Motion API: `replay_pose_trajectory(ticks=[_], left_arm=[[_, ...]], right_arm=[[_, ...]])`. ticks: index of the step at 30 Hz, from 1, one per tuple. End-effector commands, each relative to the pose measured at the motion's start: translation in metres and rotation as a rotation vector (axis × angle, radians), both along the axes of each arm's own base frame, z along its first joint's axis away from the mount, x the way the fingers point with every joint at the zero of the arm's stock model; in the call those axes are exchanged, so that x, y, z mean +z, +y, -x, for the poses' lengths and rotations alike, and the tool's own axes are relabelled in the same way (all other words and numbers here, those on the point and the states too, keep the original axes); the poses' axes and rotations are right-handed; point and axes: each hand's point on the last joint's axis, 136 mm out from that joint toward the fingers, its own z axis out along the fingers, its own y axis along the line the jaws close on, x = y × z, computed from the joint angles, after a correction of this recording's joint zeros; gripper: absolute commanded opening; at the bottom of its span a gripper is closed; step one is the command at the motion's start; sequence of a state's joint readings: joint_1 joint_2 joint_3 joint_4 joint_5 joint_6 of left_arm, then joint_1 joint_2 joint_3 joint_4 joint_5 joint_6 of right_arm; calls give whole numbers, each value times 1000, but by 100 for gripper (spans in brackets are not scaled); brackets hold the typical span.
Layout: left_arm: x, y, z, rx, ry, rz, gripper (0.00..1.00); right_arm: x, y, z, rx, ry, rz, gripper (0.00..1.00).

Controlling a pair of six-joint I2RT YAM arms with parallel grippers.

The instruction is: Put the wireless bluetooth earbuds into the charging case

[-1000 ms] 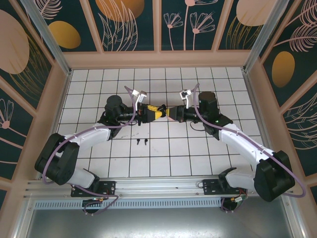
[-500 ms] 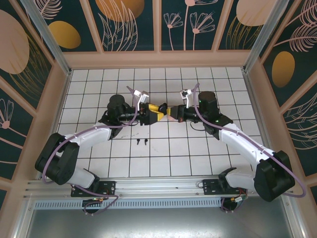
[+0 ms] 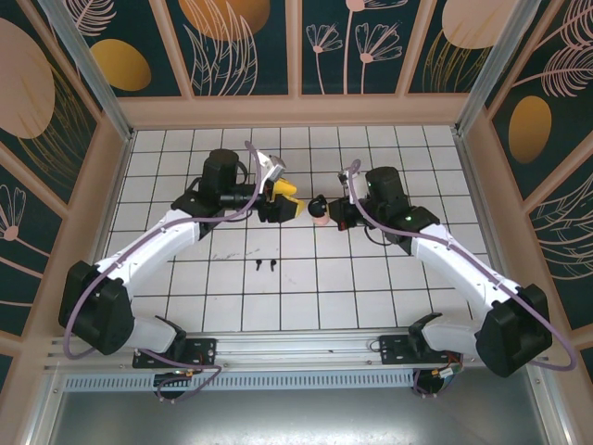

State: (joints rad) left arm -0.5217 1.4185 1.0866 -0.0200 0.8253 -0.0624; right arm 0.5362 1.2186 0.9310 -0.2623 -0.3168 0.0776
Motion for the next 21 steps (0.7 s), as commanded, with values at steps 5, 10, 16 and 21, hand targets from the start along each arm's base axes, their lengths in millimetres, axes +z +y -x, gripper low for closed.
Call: replay_pose_trajectory(ticks=[5,10,16,21], left_arm=[[-24,-1,5,-109,76,-139,63],[-28,-6,4,-165,113,-153,60],[-26,-11,5,-207,131,-140,59],[-33,-13,7,-239,167,-139,57]], right_arm=[[14,-4,-3,63,-128,157,0],[17,0,2,95,-126,145,0],[25,9,7,133,-127,110,0],[34,20,8,163,-131,86,0]])
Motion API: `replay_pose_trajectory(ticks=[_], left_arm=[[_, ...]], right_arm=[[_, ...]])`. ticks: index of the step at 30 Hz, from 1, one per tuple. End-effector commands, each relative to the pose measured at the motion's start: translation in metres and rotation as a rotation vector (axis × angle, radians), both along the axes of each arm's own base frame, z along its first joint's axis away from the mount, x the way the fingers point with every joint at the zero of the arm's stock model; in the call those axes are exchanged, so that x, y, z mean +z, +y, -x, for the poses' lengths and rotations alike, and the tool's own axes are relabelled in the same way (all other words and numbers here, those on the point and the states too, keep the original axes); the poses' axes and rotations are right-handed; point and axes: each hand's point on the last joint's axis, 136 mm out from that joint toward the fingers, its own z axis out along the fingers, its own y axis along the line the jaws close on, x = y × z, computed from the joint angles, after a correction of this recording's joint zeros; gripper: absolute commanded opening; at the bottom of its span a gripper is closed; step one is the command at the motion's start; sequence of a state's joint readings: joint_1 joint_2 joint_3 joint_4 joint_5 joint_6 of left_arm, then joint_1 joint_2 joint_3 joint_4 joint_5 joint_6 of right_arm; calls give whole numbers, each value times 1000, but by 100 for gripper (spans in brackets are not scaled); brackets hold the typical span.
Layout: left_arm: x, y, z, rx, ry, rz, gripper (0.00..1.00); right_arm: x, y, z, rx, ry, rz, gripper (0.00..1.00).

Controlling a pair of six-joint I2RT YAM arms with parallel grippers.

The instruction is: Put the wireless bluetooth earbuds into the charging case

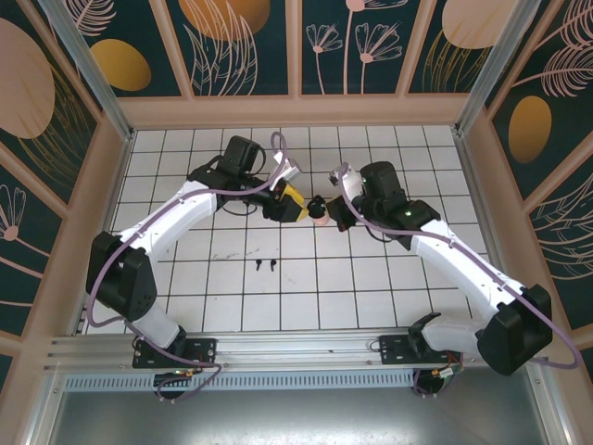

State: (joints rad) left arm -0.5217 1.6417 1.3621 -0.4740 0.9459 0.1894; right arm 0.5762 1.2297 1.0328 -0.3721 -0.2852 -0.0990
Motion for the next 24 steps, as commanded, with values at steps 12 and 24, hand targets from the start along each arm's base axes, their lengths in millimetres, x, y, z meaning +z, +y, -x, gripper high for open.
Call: replay_pose_trajectory(ticks=[12,24], left_arm=[[-5,0,5,-73,26,-2,49],[-10,1,7,-88,38,-10,31]], right_arm=[[4,32,3,91,4,15,0],[2,34,3,90,5,25,0]])
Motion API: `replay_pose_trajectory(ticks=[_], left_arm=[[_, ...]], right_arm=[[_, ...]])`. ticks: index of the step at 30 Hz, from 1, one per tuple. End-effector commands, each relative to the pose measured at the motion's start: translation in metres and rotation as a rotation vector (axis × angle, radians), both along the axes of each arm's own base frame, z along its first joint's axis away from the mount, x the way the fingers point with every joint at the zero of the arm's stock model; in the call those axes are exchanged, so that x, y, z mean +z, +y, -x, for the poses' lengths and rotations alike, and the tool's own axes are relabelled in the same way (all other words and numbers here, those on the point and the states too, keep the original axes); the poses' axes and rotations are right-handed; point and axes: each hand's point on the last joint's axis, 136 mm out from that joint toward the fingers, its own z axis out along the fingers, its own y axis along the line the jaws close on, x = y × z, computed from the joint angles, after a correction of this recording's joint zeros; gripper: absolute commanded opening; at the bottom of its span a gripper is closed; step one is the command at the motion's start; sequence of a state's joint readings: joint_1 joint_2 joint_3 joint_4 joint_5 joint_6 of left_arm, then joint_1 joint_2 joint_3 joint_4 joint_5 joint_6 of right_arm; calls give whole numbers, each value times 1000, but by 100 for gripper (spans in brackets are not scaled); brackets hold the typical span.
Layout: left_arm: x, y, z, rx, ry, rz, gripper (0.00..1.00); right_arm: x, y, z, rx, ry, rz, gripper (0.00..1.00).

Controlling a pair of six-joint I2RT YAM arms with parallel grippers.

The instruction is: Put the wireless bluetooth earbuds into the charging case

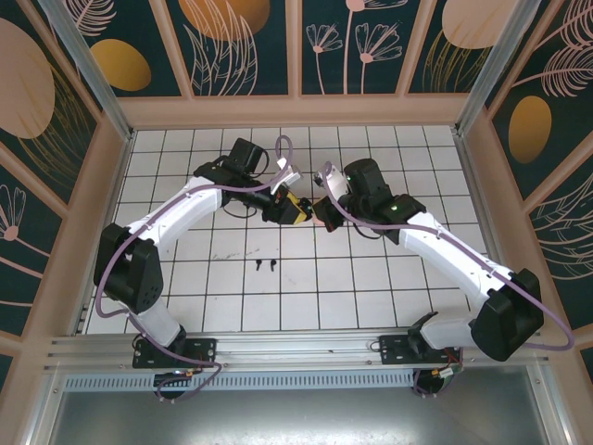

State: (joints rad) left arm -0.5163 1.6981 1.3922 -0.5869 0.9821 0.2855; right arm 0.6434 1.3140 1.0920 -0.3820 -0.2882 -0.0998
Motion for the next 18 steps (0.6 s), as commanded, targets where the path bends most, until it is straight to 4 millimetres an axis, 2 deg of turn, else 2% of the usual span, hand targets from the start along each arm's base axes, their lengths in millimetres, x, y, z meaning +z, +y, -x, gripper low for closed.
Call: replay_pose_trajectory(ticks=[1,7,12,13,16,18], left_arm=[[9,-2,1,-30,-10,28,30],[8,-2,3,-36,1,33,11],[8,-2,4,-35,4,43,3],[7,-2,4,-31,-1,44,0],[11,-2,0,5,-36,63,0],[17,2,-11,77,-74,87,0]], right_arm=[[9,5,-2,19,-25,5,0],[10,6,-4,10,-29,9,0],[16,5,-9,-22,-44,0,0],[19,4,-11,-35,-50,-4,2],[28,-2,-15,-79,-60,-20,31],[36,-6,-14,-100,-58,-42,41]])
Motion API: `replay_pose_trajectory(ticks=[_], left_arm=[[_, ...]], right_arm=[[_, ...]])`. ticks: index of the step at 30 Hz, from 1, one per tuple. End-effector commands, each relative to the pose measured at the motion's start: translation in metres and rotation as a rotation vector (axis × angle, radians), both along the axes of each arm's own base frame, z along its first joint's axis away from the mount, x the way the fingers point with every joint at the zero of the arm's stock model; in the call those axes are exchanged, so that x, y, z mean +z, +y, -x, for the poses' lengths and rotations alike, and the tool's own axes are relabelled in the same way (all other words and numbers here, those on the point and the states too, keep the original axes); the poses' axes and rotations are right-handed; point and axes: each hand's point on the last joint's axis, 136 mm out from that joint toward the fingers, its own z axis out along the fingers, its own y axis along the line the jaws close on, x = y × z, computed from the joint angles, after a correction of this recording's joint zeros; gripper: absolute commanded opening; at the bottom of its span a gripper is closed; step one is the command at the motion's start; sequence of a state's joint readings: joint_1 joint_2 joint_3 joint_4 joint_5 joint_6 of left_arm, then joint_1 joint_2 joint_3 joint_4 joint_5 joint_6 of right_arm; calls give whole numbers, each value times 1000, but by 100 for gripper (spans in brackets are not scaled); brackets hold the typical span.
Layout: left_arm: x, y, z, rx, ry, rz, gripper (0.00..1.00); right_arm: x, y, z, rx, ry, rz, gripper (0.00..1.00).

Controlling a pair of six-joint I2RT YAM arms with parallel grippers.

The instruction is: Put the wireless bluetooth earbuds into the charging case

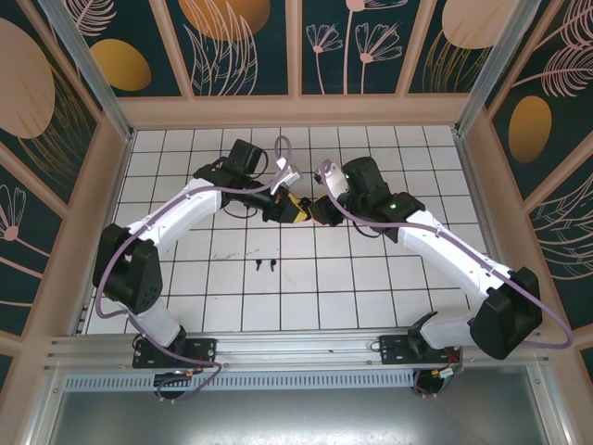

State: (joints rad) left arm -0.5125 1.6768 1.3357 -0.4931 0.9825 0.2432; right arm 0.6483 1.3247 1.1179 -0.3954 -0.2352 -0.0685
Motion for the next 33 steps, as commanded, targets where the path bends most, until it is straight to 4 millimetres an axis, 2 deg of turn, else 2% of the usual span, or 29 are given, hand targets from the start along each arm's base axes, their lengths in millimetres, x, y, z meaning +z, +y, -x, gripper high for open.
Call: replay_pose_trajectory(ticks=[1,4,7,10,11,15,19,22,27,33], left_arm=[[24,6,-15,97,-77,86,0],[38,25,-39,256,-134,148,0],[51,48,-61,424,-194,188,0],[67,71,-76,579,-267,224,0],[66,79,-78,628,-277,233,0],[82,108,-83,793,-347,291,0],[97,136,-83,954,-411,348,0],[101,157,-85,1069,-436,369,0],[98,183,-91,1183,-423,393,0],[92,204,-97,1242,-388,410,0]], right_arm=[[35,-5,-5,-52,-54,-66,44],[41,-10,5,-68,-28,-114,47],[39,-10,17,-86,36,-182,47],[21,-4,26,-120,129,-220,47],[11,-2,27,-143,160,-218,47],[-33,10,27,-263,271,-172,47],[-72,38,34,-318,378,-113,47],[-91,61,39,-344,435,-63,46],[-117,99,45,-400,515,30,43],[-145,124,51,-490,580,137,39]])
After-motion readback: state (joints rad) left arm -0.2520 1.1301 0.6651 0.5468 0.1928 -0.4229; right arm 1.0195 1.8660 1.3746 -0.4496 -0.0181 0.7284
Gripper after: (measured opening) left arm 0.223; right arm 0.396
